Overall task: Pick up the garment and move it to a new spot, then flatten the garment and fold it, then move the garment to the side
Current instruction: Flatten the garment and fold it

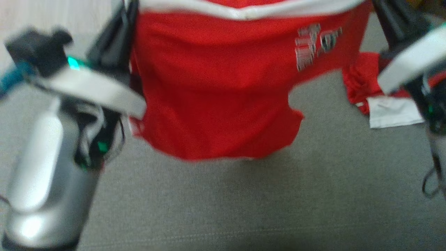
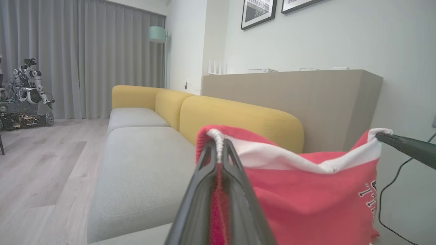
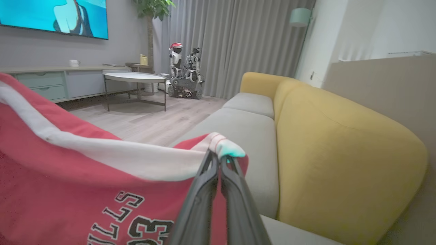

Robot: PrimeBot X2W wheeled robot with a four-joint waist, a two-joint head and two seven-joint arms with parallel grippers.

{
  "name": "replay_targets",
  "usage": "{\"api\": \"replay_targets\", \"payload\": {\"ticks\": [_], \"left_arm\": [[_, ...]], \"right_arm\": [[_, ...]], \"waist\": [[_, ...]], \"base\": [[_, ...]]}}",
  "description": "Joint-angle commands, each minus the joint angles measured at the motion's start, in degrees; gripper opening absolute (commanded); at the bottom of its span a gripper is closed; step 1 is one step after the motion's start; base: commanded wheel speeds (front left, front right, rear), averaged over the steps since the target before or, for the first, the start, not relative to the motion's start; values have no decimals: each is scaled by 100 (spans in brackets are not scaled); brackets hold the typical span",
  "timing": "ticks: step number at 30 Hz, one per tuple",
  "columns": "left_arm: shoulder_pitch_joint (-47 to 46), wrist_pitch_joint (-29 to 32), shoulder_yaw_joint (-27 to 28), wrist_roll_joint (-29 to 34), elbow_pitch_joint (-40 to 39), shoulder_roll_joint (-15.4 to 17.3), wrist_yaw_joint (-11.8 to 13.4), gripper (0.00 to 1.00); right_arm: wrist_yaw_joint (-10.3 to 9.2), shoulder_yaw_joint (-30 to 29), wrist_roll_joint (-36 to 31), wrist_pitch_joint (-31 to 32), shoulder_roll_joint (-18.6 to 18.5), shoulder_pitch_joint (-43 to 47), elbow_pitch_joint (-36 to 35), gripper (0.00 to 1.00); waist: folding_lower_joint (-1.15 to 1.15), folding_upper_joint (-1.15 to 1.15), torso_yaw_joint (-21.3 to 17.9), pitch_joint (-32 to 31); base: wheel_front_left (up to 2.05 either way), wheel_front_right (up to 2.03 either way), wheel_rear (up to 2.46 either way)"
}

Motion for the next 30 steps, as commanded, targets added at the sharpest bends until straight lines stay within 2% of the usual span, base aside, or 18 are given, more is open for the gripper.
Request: {"api": "replay_targets", "payload": {"ticks": [1, 5, 10, 14, 20, 25, 30], "left_arm": [[-860, 30, 341, -48, 173, 177, -117, 0], [-2134, -130, 401, 1, 1241, 200, -402, 0], [-3691, -785, 432, 255, 2636, 209, -652, 0], [-4464, -1407, 341, 371, 3566, 120, -804, 0], [-4590, -1848, 43, 392, 4626, -84, -951, 0], [-4027, -1963, -347, 294, 5170, -296, -1009, 0], [-3371, -1994, -876, 251, 5336, -316, -1017, 0]], "right_arm": [[-4, 231, 29, 68, 24, -743, -19, 0], [-4, 572, -52, -224, 113, -2101, 749, 0], [-4, 517, -530, -1292, 506, -3684, 2119, 0], [-4, 534, -914, -2120, 767, -4328, 3043, 0], [-4, 733, -983, -2800, 1151, -4169, 4151, 0], [-4, 1305, -809, -3037, 1321, -3504, 4919, 0], [-4, 1810, -549, -3010, 1370, -2969, 5402, 0]], "waist": [[0, 0, 61, 666], [0, 0, 108, 1377], [0, 0, 156, 1956], [0, 0, 229, 2182], [0, 0, 323, 2305], [0, 0, 416, 2220], [0, 0, 475, 2029]], "base": [[0, 0, 0], [0, 0, 0], [0, 0, 0], [0, 0, 0], [0, 0, 0], [0, 0, 0], [0, 0, 0]]}}
